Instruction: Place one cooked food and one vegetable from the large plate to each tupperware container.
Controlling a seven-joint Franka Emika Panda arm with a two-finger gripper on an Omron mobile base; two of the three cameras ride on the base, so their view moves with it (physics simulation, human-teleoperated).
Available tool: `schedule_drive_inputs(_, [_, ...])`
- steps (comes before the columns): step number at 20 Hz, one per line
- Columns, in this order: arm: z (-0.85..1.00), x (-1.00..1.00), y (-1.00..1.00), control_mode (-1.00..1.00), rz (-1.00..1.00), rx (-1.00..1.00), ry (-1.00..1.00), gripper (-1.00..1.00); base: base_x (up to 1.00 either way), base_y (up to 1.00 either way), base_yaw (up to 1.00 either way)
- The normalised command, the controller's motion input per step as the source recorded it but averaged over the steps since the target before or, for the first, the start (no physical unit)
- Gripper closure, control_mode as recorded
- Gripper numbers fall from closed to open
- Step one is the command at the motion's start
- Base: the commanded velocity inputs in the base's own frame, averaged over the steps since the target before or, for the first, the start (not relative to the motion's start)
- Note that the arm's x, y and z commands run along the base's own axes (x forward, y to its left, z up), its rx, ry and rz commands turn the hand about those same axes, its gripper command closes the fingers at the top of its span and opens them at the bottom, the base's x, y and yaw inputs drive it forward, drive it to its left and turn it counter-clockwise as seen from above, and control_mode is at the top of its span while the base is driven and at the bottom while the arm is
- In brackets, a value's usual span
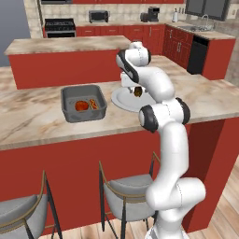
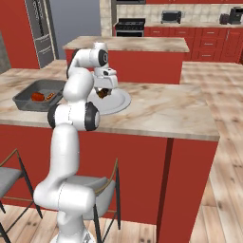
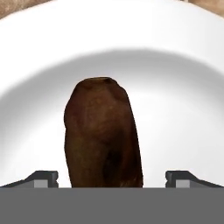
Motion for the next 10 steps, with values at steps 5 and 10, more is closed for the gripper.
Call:
schedule_drive_inputs(5, [-0.07, 0.0, 0.0, -1.0, 0.0, 0.02, -0.05, 1.0, 0.0, 0.0, 0.0])
schedule_drive_inputs(10, [-0.13, -0.03, 0.0, -1.0, 0.02, 0.01, -0.08, 1.0, 0.0, 0.0, 0.0])
